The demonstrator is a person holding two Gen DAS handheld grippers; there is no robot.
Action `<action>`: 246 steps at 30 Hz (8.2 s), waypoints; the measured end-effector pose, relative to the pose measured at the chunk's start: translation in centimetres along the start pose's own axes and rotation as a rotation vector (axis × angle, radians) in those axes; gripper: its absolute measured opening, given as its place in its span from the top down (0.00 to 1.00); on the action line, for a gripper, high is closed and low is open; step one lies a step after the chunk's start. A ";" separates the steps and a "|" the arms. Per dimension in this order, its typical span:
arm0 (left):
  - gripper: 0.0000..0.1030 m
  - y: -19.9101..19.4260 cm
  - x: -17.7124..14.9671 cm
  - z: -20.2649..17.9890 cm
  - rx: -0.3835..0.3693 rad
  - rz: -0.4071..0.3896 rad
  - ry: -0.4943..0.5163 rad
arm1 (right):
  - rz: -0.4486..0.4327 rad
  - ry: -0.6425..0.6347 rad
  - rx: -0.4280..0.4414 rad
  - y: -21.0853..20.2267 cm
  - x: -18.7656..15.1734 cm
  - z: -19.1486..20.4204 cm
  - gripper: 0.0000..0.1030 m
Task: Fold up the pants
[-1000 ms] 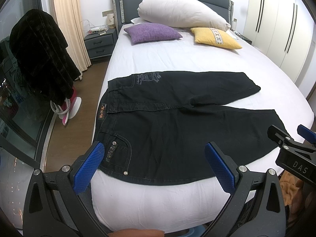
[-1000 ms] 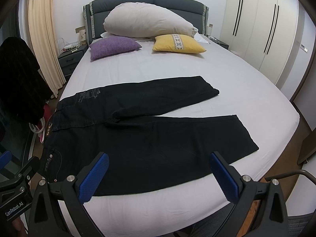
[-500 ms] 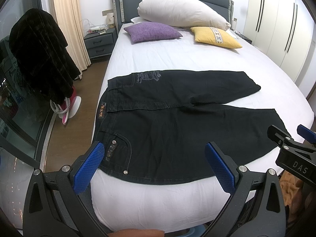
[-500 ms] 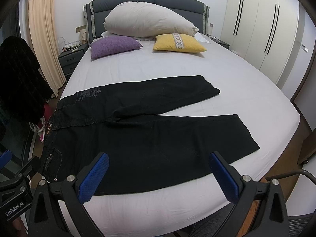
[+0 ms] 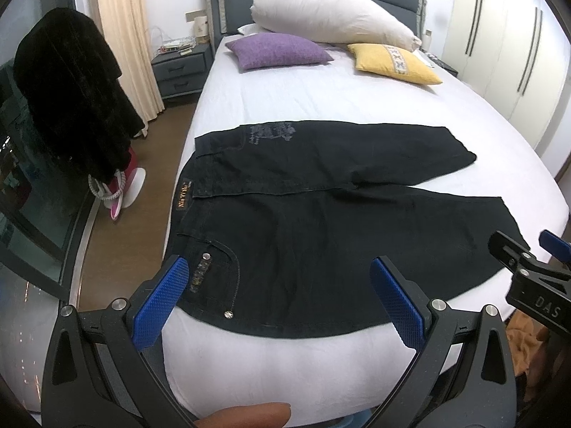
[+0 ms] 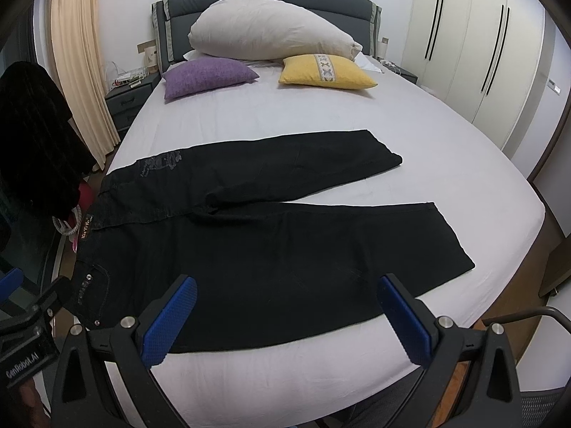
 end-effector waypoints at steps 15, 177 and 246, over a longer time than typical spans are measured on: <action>0.00 3.0 0.2 0.2 -0.013 0.058 0.000 | 0.057 0.006 -0.011 2.8 0.6 -0.3 0.00; 0.90 30.3 18.2 3.1 -0.392 -0.060 0.889 | 0.005 -1.215 0.495 18.2 9.3 19.5 0.96; 0.89 22.6 2.5 0.2 -0.430 -0.043 0.496 | -0.047 -1.243 0.159 9.3 -17.1 11.4 0.95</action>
Point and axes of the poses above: each gripper's, at about its wrist camera, not at the fingertips, and y roughly the way its jaws point, z to its left, x to its top, the point moved 5 cm from there along y, roughly the way its jaws point, and after that the axes turned 12 degrees about y, right-handed, at the moved point
